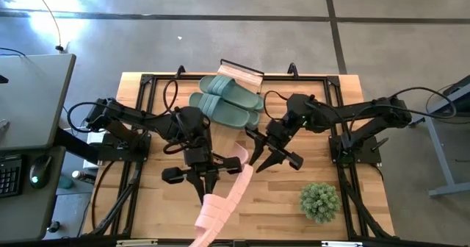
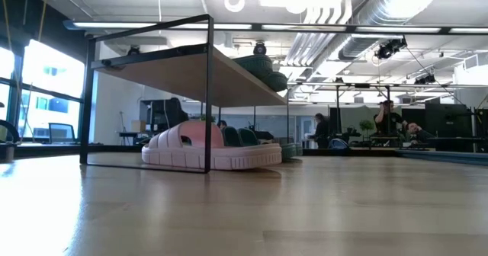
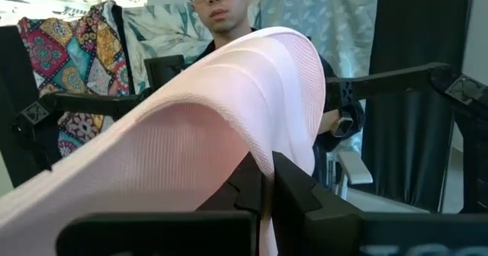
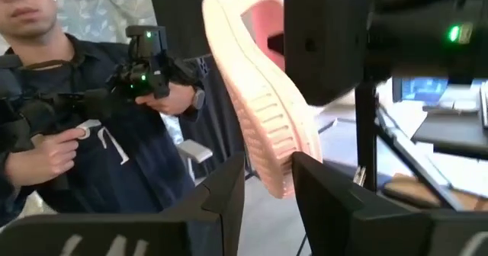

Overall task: Pick and place slides into the shelf
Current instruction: Put the pink slide on the shelf

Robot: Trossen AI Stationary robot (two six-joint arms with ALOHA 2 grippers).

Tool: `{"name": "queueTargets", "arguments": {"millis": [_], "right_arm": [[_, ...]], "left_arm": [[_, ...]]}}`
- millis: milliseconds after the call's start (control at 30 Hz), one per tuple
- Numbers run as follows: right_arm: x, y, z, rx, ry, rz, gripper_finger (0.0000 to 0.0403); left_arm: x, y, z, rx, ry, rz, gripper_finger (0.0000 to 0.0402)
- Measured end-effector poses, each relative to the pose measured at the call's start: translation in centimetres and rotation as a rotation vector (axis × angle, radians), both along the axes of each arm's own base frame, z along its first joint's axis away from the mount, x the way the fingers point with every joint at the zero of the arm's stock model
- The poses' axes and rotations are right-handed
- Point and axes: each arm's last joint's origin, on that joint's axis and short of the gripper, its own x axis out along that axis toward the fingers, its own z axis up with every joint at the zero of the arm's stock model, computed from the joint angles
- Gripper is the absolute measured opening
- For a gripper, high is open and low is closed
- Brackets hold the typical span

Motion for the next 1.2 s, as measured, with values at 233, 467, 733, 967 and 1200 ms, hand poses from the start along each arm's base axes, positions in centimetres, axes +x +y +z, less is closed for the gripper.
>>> {"name": "queueTargets", "arguments": {"millis": [233, 467, 733, 967, 1200], "right_arm": [[0.1, -0.8, -1.5, -0.023, 0.165, -0.010, 0.0101], [-0.7, -1.3, -2.9, -0.065, 0.345, -0.042, 0.0101], [-3.7, -2.5, -1.1, 0.084, 0.546, -0.104, 0.0101], [-3.2, -4.8, -1.4, 0.347, 0.843, -0.013, 0.0101], [-0.8, -5.6, -3.8, 0.433, 1.025, 0.067, 0.0101]], "left_arm": [[0.2, 0.1, -0.5, 0.006, 0.072, 0.009, 0.0000], [0.2, 0.1, -1.2, 0.009, 0.173, 0.006, 0.0000], [0.2, 0.0, -2.2, 0.019, 0.318, 0.008, 0.0000], [0.1, -0.2, -4.0, 0.067, 0.481, 0.105, 0.0000], [-0.4, -0.8, -5.9, 0.180, 0.586, 0.216, 0.0000]]}}
